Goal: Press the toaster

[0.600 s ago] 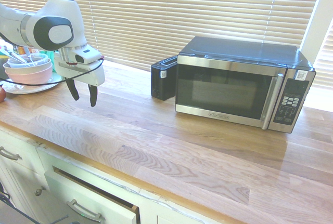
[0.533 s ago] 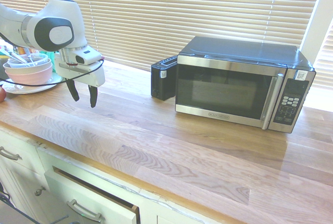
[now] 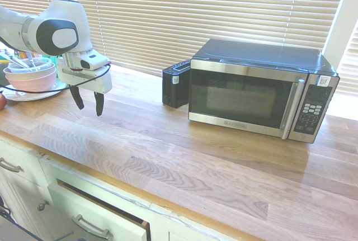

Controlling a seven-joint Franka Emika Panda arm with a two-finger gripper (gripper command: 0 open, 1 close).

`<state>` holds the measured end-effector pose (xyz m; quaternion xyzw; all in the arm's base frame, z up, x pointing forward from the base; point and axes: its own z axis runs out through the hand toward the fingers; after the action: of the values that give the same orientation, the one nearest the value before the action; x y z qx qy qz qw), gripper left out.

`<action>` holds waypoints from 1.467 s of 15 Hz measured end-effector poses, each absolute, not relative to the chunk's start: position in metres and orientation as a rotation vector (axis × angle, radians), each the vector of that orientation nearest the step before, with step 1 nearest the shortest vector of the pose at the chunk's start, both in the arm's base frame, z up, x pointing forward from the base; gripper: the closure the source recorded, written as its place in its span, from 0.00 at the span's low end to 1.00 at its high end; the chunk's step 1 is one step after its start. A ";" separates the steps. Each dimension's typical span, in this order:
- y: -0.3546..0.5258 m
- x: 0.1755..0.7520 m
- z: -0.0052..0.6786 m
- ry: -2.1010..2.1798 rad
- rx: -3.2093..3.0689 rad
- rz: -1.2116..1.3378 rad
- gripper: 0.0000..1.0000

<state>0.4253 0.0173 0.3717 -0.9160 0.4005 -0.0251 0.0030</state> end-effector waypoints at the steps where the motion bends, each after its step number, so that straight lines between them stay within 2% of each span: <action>1: 0.017 0.426 0.373 1.262 -2.869 -0.087 0.00; 9: -0.015 0.471 0.452 1.383 -2.796 -0.341 0.00; 16: -0.044 0.540 0.514 1.534 -2.745 -0.467 0.00; 22: -0.080 0.570 0.526 1.604 -2.680 -0.536 0.00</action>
<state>0.5698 -0.0800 0.5264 -0.8457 0.5061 -0.1690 -0.0136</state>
